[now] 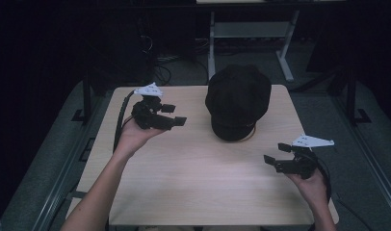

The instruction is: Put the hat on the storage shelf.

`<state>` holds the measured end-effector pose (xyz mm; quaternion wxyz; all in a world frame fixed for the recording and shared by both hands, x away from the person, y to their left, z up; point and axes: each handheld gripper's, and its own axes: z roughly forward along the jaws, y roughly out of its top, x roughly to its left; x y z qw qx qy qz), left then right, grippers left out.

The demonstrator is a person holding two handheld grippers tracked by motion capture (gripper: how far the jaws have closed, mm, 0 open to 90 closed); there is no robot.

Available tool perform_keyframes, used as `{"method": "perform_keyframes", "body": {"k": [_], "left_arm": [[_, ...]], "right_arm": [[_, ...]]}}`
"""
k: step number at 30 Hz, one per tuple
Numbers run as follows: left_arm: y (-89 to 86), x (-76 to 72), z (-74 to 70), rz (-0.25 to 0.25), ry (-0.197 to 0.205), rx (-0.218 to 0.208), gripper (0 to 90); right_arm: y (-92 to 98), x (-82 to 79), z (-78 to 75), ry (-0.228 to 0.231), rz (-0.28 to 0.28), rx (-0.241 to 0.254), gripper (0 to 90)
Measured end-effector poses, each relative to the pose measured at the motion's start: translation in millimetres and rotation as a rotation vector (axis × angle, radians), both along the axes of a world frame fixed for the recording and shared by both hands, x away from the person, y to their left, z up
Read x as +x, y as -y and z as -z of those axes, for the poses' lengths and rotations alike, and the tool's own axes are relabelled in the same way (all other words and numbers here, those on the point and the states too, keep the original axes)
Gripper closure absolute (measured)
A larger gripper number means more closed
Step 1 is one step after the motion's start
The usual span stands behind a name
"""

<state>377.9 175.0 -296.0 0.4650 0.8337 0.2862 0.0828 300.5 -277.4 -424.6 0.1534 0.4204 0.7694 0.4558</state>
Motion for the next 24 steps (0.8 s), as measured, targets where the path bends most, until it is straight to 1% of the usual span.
{"method": "perform_keyframes", "body": {"k": [3, 7, 9, 12, 13, 14, 15, 16, 18, 20, 21, 23, 24], "left_arm": [[-4.5, -6.7, 4.8, -0.006, 0.006, 0.003, 28.9], [-10.5, -16.2, 12.5, -0.011, 0.005, -0.008, 28.4], [-14.0, -20.1, 17.0, -0.013, 0.011, -0.003, 28.3], [-19.1, -25.2, 24.0, -0.022, 0.009, -0.003, 28.2], [-19.1, -25.2, 24.0, -0.022, 0.009, -0.003, 28.0], [-22.6, -28.6, 29.0, -0.026, 0.01, -0.006, 27.9], [-22.6, -28.6, 29.0, -0.026, 0.01, -0.006, 27.9], [-26.2, -32.7, 33.7, -0.029, 0.009, -0.006, 27.6], [-30.0, -37.9, 39.2, -0.031, 0.017, -0.008, 27.4], [-33.9, -43.7, 44.7, -0.039, 0.024, -0.008, 27.3], [-37.6, -49.2, 50.9, -0.046, 0.022, -0.026, 27.3], [-41.9, -56.5, 59.6, -0.053, 0.023, -0.045, 27.2], [-41.9, -56.5, 59.6, -0.053, 0.023, -0.045, 27.2]], "right_arm": [[-0.3, -0.2, 0.1, -0.002, -0.001, -0.001, 19.1], [-1.1, -0.6, 0.3, -0.002, -0.002, -0.004, 19.1], [-1.6, -0.7, 0.4, -0.003, -0.005, -0.009, 19.1], [-2.9, -0.4, 1.3, -0.007, -0.011, -0.018, 18.9], [-2.9, -0.4, 1.3, -0.007, -0.011, -0.018, 18.9], [-3.7, -0.6, 1.7, -0.013, -0.01, -0.021, 18.9], [-3.7, -0.6, 1.7, -0.013, -0.01, -0.021, 18.9], [-4.3, -0.9, 2.3, -0.02, -0.014, -0.021, 18.9], [-5.4, -1.9, 3.0, -0.031, -0.02, -0.021, 18.8], [-6.7, -3.6, 3.9, -0.029, -0.022, -0.02, 18.8], [-7.1, -3.9, 4.5, -0.028, -0.027, -0.019, 18.8], [-8.5, -4.4, 5.3, -0.031, -0.034, -0.023, 18.7], [-8.8, -4.5, 5.1, -0.031, -0.035, -0.022, 18.7]]}}
